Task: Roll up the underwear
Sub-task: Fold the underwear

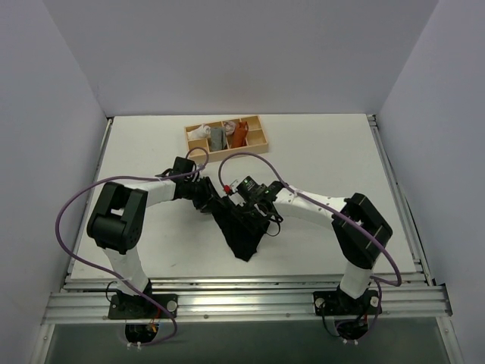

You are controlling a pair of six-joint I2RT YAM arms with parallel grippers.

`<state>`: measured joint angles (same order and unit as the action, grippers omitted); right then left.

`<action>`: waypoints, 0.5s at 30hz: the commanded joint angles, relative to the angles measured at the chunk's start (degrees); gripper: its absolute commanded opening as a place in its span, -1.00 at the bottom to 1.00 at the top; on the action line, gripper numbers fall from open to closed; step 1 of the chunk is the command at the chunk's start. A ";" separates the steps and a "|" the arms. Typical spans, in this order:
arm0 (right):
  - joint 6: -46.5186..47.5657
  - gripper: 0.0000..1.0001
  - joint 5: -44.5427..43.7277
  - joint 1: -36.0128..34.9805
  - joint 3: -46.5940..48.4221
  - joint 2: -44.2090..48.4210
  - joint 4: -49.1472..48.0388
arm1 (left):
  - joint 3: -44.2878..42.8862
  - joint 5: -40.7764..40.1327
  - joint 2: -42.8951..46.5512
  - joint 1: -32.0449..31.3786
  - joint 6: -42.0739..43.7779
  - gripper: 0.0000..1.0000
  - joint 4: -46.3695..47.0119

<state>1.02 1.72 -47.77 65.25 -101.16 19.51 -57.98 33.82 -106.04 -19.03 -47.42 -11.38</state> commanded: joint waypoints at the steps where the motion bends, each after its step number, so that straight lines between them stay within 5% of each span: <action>1: -3.03 0.06 -1.54 -1.01 -0.21 -1.14 -0.78 | -0.65 -1.22 -0.75 0.13 1.72 -0.17 -0.66; 15: -8.75 -0.26 -16.65 -4.09 -2.50 0.61 -0.70 | -2.49 -2.27 -0.75 0.13 3.82 -0.17 -4.00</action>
<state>-5.80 -10.04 -51.40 63.11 -101.97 17.04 -58.67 33.85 -106.04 -19.03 -46.00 -12.71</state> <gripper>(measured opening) 0.380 0.414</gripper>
